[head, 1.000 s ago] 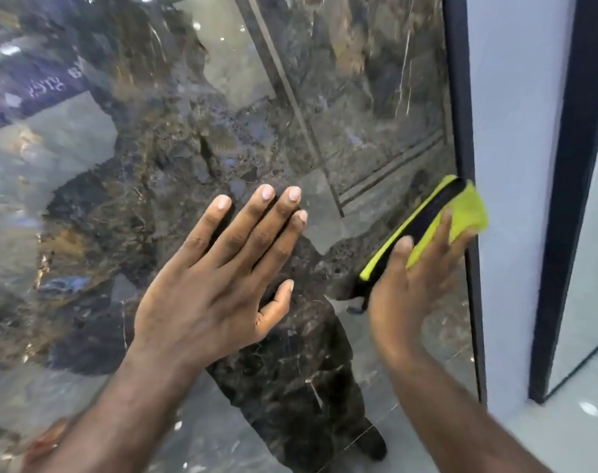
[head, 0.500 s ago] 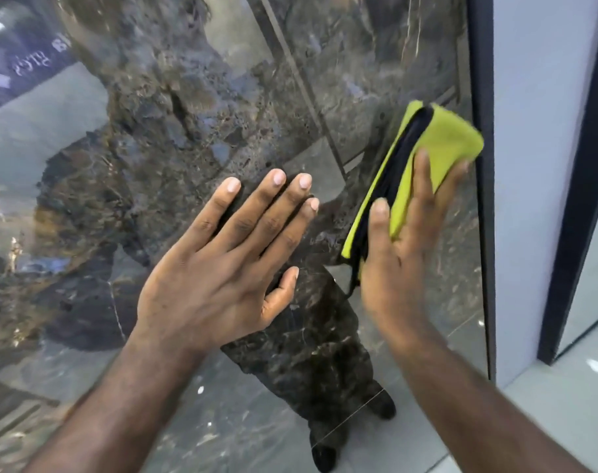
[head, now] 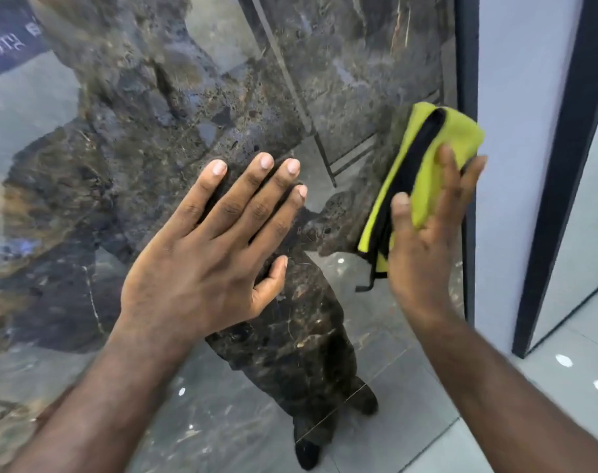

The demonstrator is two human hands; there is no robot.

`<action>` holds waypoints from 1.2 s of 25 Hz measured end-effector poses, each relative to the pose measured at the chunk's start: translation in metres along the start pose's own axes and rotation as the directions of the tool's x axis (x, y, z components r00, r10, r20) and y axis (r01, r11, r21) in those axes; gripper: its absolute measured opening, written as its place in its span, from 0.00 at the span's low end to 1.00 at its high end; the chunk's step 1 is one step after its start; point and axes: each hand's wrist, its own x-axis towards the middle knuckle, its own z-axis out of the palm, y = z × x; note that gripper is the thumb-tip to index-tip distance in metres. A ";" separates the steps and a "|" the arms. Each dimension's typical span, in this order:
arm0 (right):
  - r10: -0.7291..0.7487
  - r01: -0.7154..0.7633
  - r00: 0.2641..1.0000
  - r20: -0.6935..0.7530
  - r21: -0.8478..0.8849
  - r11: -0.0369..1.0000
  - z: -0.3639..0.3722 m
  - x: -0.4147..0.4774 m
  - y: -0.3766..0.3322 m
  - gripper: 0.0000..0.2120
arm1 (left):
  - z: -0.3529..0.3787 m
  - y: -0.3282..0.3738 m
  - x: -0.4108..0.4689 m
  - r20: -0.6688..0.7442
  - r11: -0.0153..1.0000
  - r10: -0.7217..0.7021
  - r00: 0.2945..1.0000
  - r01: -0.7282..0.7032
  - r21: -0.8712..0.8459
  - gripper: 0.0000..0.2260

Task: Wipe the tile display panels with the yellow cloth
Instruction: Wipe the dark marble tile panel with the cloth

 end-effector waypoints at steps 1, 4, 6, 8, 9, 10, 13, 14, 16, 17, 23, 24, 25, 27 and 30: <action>0.144 -0.142 0.988 -0.062 0.030 0.989 -0.005 0.005 0.015 0.32 | 0.000 0.000 0.001 -0.002 1.000 0.003 1.000 -0.003 0.006 0.34; 0.423 -0.419 0.901 -0.091 0.060 0.906 -0.010 -0.031 0.018 0.34 | 0.000 0.002 0.000 -0.010 1.000 -0.014 1.000 0.014 -0.010 0.34; 0.300 -0.302 0.953 0.036 0.062 0.951 -0.003 -0.041 -0.010 0.37 | 0.001 0.001 0.001 -0.010 1.000 -0.011 1.000 0.011 -0.005 0.33; 0.102 -0.105 0.992 0.071 0.033 0.994 0.000 -0.018 -0.028 0.39 | 0.000 0.002 0.001 -0.015 1.000 -0.009 1.000 0.009 -0.023 0.33; 0.052 -0.052 0.997 0.055 -0.001 0.999 -0.002 -0.003 -0.025 0.40 | 0.000 0.002 0.001 -0.021 0.999 -0.014 1.000 0.013 -0.029 0.33; 0.076 -0.076 0.997 0.010 -0.007 0.997 -0.004 0.008 -0.012 0.40 | 0.000 0.002 0.002 -0.024 1.000 -0.016 1.000 0.015 -0.025 0.33; 0.457 -0.446 0.881 -0.118 0.108 0.888 -0.012 -0.012 0.014 0.39 | 0.000 0.002 0.000 -0.019 1.000 -0.016 1.000 0.015 -0.023 0.34; 0.535 -0.524 0.841 -0.079 0.127 0.842 -0.011 -0.026 0.009 0.40 | 0.000 0.002 0.000 -0.018 1.000 -0.014 1.000 0.014 -0.026 0.34; 0.455 -0.457 0.889 0.043 0.113 0.882 -0.002 -0.039 -0.009 0.42 | 0.001 0.003 0.002 -0.019 0.999 -0.016 1.000 0.015 -0.032 0.33; 0.338 -0.344 0.939 0.070 0.111 0.933 0.001 -0.036 -0.019 0.42 | 0.001 0.003 0.002 -0.017 0.999 -0.020 1.000 0.019 -0.040 0.33; 0.523 -0.487 0.840 -0.145 0.221 0.845 -0.010 -0.025 0.016 0.36 | 0.003 0.005 0.001 -0.042 0.999 -0.031 0.999 0.029 -0.043 0.33; 0.596 -0.566 0.795 -0.111 0.220 0.795 -0.008 -0.040 0.012 0.36 | 0.003 0.006 0.001 -0.043 0.998 -0.037 0.998 0.035 -0.050 0.33; 0.605 -0.586 0.795 -0.046 0.196 0.786 -0.003 -0.054 0.003 0.38 | 0.003 0.006 0.000 -0.040 0.998 -0.038 0.998 0.035 -0.058 0.33; 0.402 -0.404 0.914 0.049 0.190 0.895 0.009 -0.064 -0.024 0.38 | 0.003 0.007 0.000 -0.046 0.997 -0.035 0.998 0.032 -0.071 0.32; 0.096 -0.101 0.995 0.041 0.137 0.986 0.007 -0.031 -0.020 0.34 | 0.004 0.007 -0.001 -0.072 0.994 -0.050 0.996 0.043 -0.097 0.31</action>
